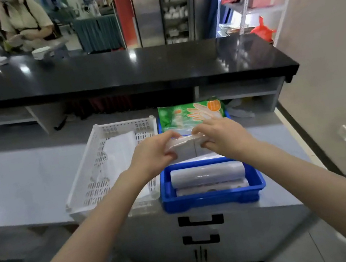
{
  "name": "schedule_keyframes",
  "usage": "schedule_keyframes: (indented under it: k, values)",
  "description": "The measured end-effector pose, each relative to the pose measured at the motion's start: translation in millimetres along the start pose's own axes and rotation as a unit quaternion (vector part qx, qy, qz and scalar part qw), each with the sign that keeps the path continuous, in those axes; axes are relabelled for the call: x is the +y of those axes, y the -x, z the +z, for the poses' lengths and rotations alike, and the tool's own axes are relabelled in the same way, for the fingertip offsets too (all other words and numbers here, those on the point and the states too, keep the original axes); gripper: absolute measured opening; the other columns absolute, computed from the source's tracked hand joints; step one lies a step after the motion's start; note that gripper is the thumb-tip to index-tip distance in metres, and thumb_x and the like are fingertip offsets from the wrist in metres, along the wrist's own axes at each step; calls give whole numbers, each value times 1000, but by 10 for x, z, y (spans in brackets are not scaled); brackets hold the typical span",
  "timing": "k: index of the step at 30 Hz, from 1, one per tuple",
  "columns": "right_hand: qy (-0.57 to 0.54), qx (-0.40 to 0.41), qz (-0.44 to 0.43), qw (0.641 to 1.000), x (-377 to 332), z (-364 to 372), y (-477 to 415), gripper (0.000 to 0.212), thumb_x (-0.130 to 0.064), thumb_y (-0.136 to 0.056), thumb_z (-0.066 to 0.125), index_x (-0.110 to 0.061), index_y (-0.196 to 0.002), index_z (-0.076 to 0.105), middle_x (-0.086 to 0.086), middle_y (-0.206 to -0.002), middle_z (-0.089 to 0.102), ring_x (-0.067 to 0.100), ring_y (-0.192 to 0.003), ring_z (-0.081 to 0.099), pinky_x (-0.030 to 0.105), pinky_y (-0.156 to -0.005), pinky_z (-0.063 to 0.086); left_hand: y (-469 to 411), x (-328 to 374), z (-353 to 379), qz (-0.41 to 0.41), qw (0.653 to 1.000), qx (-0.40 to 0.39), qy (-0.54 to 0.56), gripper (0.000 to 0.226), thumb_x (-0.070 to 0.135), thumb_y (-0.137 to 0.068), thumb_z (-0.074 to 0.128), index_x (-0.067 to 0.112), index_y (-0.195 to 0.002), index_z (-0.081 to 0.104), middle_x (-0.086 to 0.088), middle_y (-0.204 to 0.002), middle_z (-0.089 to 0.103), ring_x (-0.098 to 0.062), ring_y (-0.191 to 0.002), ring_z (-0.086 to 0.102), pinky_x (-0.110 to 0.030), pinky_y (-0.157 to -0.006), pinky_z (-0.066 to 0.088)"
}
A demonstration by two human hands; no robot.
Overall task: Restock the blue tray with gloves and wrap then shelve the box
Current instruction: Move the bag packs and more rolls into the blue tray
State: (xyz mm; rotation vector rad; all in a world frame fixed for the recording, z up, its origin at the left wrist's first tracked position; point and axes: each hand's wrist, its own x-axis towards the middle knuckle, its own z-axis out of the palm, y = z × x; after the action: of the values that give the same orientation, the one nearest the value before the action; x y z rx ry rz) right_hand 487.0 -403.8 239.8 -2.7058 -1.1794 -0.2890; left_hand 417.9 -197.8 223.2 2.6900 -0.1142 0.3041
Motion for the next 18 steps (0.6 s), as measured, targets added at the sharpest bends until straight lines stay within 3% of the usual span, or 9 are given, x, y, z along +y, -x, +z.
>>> schedule_keyframes:
  k: [3, 7, 14, 18]
  values:
    - [9, -6, 36, 999, 253, 181, -66, 33, -25, -87, 62, -23, -119, 58, 0, -116, 63, 23, -107, 53, 34, -81, 41, -334, -44, 214, 30, 999, -27, -11, 45, 27, -74, 72, 33, -115, 56, 1, -103, 69, -23, -93, 62, -35, -74, 50]
    - [16, -40, 63, 997, 523, 448, -246, 33, -26, -86, 62, -25, -119, 57, -1, -115, 63, 22, -104, 54, 35, -79, 43, -706, -226, 520, 7, 996, -83, 40, 45, 26, -71, 76, 35, -110, 55, 6, -94, 66, -19, -85, 62, -34, -72, 51]
    - [-107, -219, 147, 959, 824, 881, -594, 37, -20, -83, 61, -27, -119, 58, -3, -118, 64, 21, -104, 59, 41, -88, 50, -1124, -626, 867, -16, 971, -210, 111, 48, 39, -60, 80, 49, -99, 54, 23, -83, 57, 4, -79, 55, -27, -71, 47]
    - [-118, -316, 174, 925, 979, 1018, -658, 44, -25, -81, 66, -29, -123, 56, -3, -122, 63, 20, -106, 59, 39, -92, 50, -1209, -745, 978, -13, 955, -261, 143, 42, 45, -68, 76, 45, -105, 55, 14, -98, 65, -6, -88, 62, -28, -79, 50]
